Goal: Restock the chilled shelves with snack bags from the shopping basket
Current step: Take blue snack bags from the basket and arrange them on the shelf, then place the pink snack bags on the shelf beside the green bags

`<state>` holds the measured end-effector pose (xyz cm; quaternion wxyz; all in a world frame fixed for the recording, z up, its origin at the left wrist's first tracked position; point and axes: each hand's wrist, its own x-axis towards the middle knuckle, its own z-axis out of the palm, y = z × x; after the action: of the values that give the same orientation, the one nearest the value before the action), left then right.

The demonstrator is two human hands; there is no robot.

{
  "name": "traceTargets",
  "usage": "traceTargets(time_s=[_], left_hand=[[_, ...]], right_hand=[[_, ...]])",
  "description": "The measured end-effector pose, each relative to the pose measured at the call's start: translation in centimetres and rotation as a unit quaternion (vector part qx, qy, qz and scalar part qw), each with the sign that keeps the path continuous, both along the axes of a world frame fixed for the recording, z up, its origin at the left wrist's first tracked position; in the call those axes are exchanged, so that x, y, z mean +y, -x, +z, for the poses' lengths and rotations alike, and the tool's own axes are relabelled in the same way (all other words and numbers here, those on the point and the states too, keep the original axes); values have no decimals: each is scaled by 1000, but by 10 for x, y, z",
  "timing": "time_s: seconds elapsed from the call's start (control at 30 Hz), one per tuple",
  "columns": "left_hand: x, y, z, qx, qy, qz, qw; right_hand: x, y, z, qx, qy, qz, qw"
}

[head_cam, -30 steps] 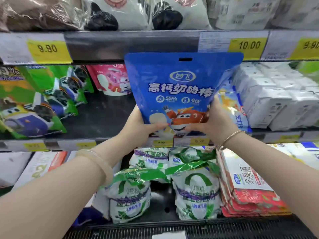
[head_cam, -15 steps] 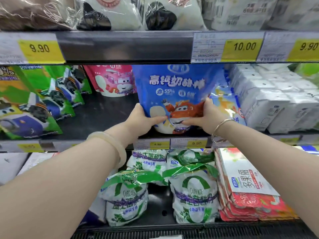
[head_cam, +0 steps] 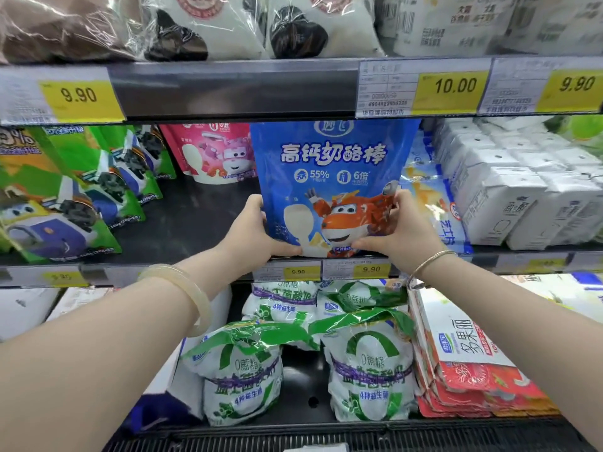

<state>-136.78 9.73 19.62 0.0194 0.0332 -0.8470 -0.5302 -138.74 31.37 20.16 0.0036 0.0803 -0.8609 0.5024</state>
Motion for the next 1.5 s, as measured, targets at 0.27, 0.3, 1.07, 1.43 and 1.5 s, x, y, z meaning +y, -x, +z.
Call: traceTargets(time_s=[0.27,0.3,1.07,1.43,1.5], left_hand=[[12,-11,-5,42,-25,26,998],[12,-12,-5,41,-22,33,998],[-29,-298,-234,-90,188,-249,946],[-22,-462,-390,-425,228,-197,854],[-24,-463,-411,-459,292,-211,812]], right_hand=[[-8,-12,-6,61,1,-55,997],[-8,-13,-5,60,6,-64,996],[-81,-366,-257,-173,11,-284,943],[-98,-479,-395,-466,-216,-119,849],[-97,-469,-414,-440,-266,-61,856]])
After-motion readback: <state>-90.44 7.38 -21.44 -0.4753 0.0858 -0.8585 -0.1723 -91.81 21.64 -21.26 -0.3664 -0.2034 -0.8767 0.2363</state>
